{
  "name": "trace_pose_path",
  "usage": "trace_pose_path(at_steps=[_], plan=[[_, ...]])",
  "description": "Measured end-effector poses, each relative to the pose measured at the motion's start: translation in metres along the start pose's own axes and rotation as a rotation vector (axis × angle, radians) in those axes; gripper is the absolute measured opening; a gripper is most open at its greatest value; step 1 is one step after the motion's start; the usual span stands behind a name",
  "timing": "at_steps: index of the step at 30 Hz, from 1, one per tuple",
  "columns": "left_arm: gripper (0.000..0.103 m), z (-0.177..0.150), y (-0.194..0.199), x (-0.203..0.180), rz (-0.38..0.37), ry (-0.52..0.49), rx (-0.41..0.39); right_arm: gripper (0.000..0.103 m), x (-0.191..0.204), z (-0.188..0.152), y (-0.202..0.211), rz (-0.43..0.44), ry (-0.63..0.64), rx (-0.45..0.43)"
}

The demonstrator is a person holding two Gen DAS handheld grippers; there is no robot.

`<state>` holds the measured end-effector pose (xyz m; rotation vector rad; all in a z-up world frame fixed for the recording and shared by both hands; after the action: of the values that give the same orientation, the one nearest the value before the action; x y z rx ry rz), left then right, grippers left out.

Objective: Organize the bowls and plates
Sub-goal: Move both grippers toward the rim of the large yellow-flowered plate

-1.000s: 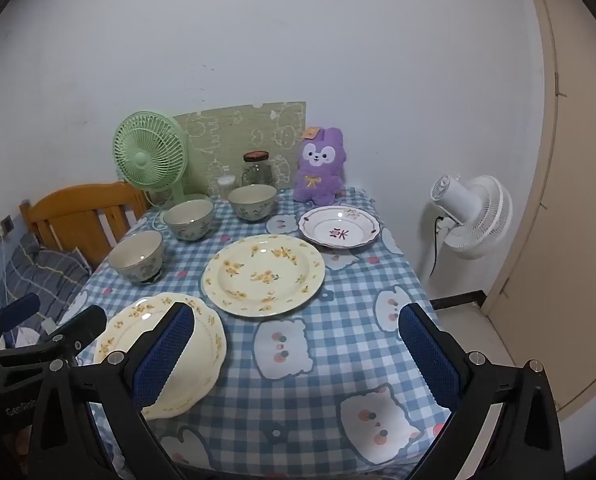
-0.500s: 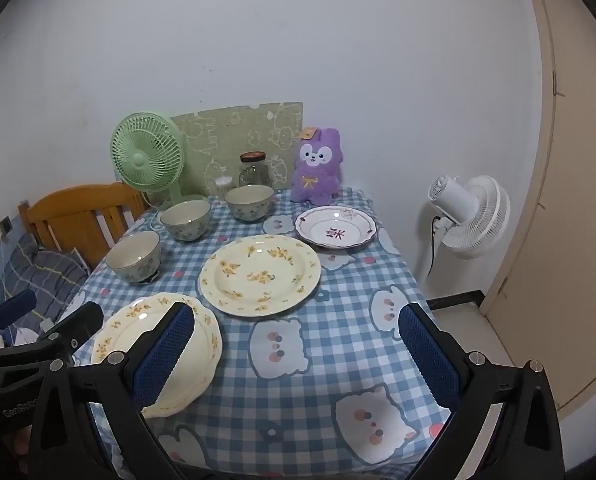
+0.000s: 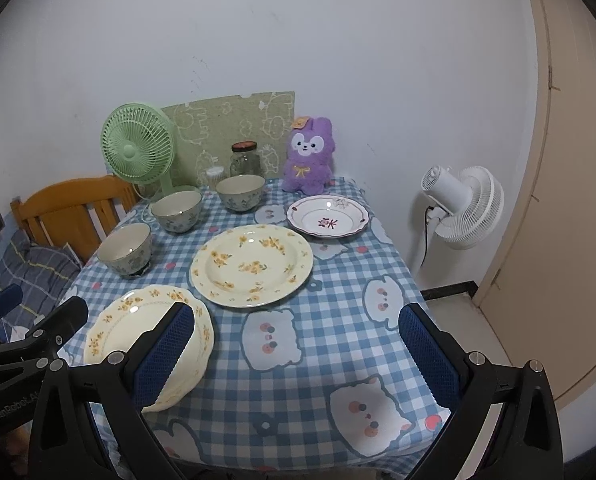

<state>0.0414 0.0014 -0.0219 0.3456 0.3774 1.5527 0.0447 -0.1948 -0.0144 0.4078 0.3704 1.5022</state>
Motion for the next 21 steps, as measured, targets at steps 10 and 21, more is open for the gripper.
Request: trace_pose_path(at_steps=[10, 21], plan=[[0.102, -0.0004, -0.0004, 0.0025, 0.008, 0.003, -0.009, 0.103, 0.0067, 0.0022, 0.0052, 0.004, 0.015, -0.017], [0.102, -0.0009, -0.0008, 0.0051, 0.013, 0.004, -0.011, 0.103, 0.0063, 0.0027, 0.0052, 0.002, 0.013, -0.016]])
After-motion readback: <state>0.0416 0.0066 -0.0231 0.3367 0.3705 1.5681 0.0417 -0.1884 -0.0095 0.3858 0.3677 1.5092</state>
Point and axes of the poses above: each gripper's, at about its wrist camera, not at the fingertips, and y roughly against the way its jaws point, x to its left, z to its top, the point moved 6 cm from there along -y, roughly the way its jaws point, and after that the axes turned 9 degrees about -x, right-handed, at the moved point
